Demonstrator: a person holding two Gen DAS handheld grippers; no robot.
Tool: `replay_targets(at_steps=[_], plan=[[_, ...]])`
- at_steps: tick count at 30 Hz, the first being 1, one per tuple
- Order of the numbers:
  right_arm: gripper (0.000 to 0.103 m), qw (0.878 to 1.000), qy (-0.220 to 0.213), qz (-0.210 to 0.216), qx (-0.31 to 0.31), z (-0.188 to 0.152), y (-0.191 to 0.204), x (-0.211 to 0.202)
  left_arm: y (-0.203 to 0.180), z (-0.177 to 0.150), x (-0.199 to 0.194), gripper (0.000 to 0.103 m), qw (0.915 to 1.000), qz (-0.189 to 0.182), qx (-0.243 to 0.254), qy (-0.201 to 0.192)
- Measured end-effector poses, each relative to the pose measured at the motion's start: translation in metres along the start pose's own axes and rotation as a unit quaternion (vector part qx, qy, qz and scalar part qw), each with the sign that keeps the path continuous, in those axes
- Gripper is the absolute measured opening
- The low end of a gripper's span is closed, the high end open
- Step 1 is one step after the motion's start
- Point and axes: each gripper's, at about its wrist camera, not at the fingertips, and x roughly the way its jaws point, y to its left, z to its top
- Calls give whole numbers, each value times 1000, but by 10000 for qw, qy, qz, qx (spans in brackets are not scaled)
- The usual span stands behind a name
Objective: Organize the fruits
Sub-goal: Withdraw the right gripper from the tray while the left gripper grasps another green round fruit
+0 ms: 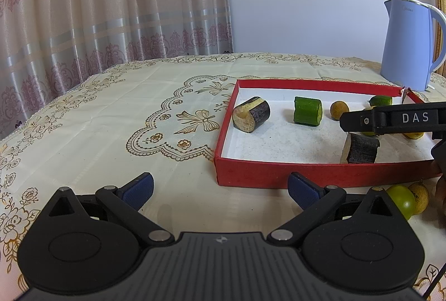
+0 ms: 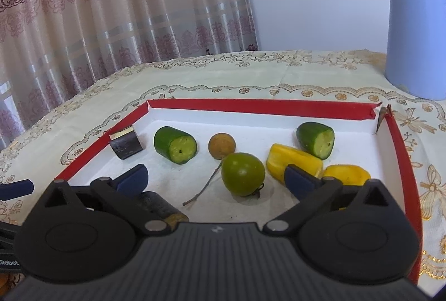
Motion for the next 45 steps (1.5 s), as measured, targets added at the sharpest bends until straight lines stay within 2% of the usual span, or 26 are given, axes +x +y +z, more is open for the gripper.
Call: replay_targets(at_steps=[7, 16, 19, 24, 30, 34, 38, 42, 45], plan=[[103, 9987, 183, 179, 434, -1, -9, 3, 0, 0, 0, 103, 10000, -10, -11, -2], [103, 9990, 143, 80, 423, -3, -8, 0, 0, 0, 0, 103, 10000, -1, -48, -16], [103, 9994, 62, -59, 329, -2, -4, -6, 1, 0, 1, 103, 9999, -2, -112, -25], [103, 9989, -330, -217, -262, 0, 14, -41, 2, 1, 0, 103, 9999, -39, -136, -40], [103, 9919, -739, -950, -411, -18, 23, -96, 1, 1, -2, 103, 9997, -173, -121, -105], [103, 9887, -664, -1342, 71, -38, 11, -114, -2, 0, -8, 103, 9987, -392, -17, -310], [103, 9821, -692, -1744, 159, -52, 7, -123, -3, -1, -17, 103, 9957, -773, 111, -504], [103, 9800, -770, -1749, 548, -63, -5, -125, -10, -5, -32, 103, 9872, -1365, 274, -776], [103, 9765, -661, -1825, 935, -65, -19, -121, -26, -8, -39, 103, 9802, -1765, 557, -707]])
